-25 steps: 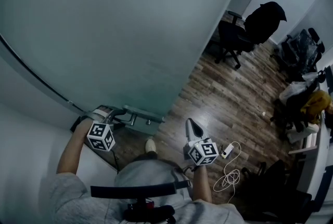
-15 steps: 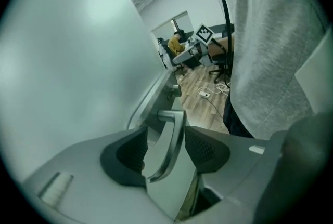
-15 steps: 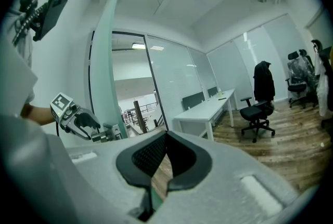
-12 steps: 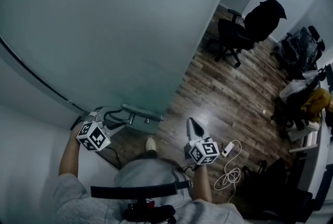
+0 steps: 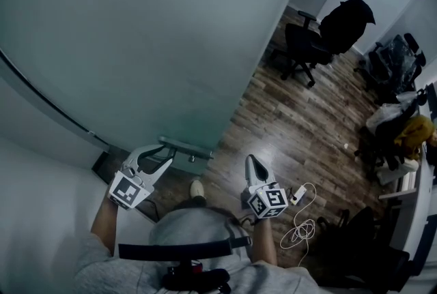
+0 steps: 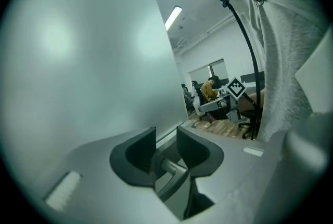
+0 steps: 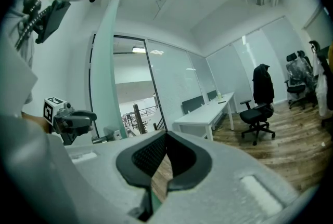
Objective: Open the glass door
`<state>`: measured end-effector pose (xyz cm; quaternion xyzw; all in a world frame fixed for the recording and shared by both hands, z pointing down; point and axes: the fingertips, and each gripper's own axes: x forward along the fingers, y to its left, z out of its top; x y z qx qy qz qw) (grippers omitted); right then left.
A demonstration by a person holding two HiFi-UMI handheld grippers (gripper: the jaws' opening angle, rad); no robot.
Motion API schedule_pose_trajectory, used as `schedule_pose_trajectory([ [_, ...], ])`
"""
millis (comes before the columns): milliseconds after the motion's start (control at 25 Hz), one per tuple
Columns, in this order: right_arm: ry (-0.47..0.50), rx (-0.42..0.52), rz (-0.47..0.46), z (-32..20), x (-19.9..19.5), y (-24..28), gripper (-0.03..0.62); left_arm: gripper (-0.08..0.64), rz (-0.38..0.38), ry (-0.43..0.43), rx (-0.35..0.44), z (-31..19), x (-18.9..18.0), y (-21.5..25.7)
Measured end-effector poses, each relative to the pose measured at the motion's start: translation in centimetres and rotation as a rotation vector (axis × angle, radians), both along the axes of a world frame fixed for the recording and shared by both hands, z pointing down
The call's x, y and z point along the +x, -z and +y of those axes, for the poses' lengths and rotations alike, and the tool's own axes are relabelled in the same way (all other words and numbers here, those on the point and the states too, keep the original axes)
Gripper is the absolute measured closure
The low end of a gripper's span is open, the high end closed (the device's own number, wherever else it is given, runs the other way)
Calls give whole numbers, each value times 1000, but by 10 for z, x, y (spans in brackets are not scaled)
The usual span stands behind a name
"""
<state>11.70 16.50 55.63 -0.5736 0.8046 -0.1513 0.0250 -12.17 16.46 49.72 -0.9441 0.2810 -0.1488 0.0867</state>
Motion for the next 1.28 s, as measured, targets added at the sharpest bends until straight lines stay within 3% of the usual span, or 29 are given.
schedule_pose_trajectory([
  [160,-5,22,-9,4,2,17,591,458,120,47,-6,4,5,16],
  [480,6,91,24,14,-8,42,591,552,243,170,-14,-1,-1,33],
  [1280,26,124,44,35,-17,60,591,555,269,220,-20,19,-6,30],
])
